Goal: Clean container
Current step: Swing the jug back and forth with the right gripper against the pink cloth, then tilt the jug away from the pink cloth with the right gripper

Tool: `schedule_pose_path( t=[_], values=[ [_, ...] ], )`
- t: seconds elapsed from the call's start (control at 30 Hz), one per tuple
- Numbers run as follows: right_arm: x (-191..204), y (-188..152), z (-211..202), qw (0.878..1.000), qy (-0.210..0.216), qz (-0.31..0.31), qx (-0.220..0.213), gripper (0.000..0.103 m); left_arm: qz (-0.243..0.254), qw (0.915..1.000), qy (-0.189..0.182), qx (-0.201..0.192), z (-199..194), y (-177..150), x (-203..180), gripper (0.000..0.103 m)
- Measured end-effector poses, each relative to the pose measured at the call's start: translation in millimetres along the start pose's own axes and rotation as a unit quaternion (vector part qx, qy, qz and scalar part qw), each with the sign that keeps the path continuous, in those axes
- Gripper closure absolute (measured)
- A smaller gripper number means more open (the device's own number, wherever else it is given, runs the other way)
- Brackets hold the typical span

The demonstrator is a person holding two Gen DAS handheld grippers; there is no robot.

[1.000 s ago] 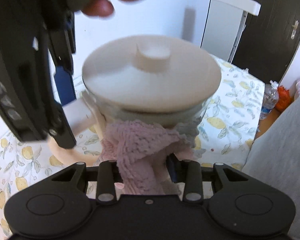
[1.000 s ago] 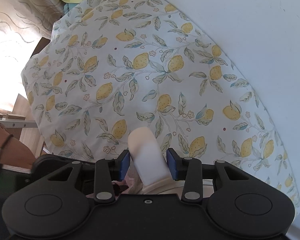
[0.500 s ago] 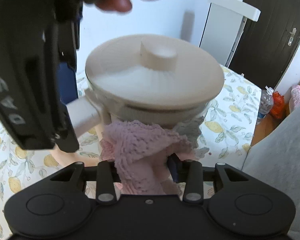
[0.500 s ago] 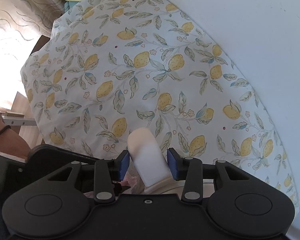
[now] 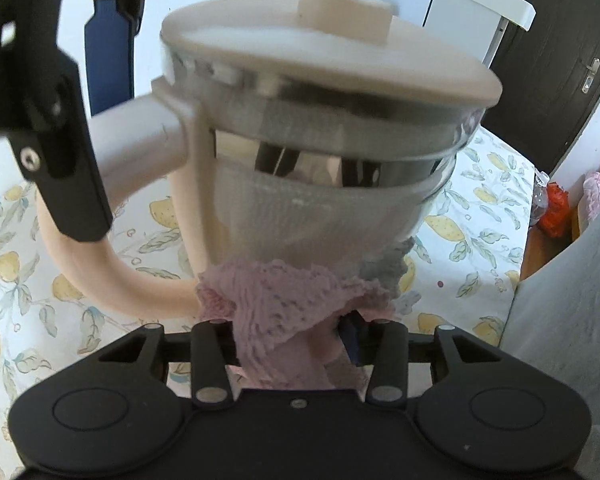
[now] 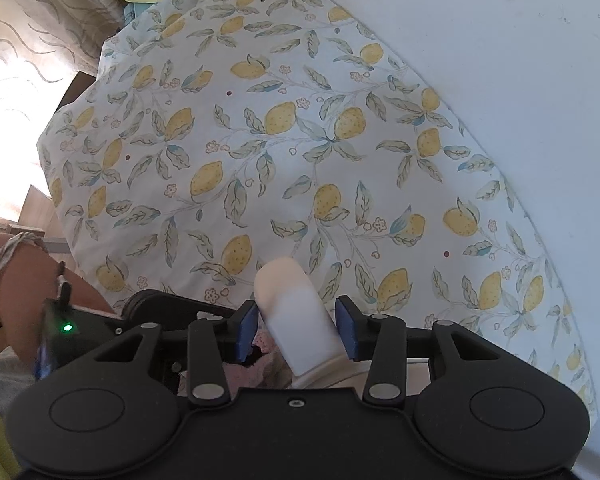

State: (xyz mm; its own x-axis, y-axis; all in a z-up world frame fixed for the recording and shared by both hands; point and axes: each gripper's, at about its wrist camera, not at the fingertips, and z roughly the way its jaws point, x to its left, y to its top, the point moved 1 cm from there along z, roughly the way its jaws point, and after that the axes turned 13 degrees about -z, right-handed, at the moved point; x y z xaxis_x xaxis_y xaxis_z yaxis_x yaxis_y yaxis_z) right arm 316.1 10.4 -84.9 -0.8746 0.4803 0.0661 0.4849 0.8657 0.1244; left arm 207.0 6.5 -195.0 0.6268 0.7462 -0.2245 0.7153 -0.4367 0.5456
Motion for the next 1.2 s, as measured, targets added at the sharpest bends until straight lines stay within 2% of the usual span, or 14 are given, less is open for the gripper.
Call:
schedule_pose_path(
  t=[0.17,0.27,0.43,0.53,0.67,0.77,0.97,1.13,1.2],
  values=[
    [-1.1,-0.2,0.6,1.000,0.003,0.003,-0.001,0.054,0.002,1.0000,0.000,-0.005,6.6,-6.0,2.7,0.062],
    [-1.7,-0.3,0.9,1.000,0.005,0.005,-0.002,0.054,-0.005,1.0000,-0.003,-0.003,13.5,-10.5,5.2,0.069],
    [-2.8,-0.4,1.5,1.000,0.009,0.009,-0.003,0.054,-0.018,0.9997,-0.001,-0.013,15.6,-15.4,8.1,0.070],
    [-3.4,-0.5,1.9,1.000,0.011,0.011,-0.004,0.053,-0.022,0.9997,-0.002,-0.014,8.0,-13.9,6.2,0.077],
    [-4.3,-0.7,2.4,1.000,0.014,0.014,-0.004,0.053,-0.031,0.9989,-0.014,-0.032,-10.2,-10.4,8.8,0.077],
    [-4.9,-0.8,2.7,1.000,0.016,0.016,-0.005,0.053,-0.066,0.9955,-0.040,-0.053,-27.1,-7.0,17.9,0.077],
    [-6.2,-1.0,3.4,1.000,0.020,0.020,-0.006,0.053,-0.129,0.9872,-0.061,-0.071,-38.6,-6.6,32.3,0.078],
    [-7.2,-1.2,4.0,0.999,0.023,0.023,-0.008,0.053,-0.173,0.9773,-0.085,-0.088,-51.5,-1.2,40.1,0.078],
    [-7.7,-1.2,4.2,0.999,0.025,0.024,-0.008,0.052,-0.200,0.9699,-0.101,-0.096,-55.1,-1.4,48.4,0.078]
  ],
)
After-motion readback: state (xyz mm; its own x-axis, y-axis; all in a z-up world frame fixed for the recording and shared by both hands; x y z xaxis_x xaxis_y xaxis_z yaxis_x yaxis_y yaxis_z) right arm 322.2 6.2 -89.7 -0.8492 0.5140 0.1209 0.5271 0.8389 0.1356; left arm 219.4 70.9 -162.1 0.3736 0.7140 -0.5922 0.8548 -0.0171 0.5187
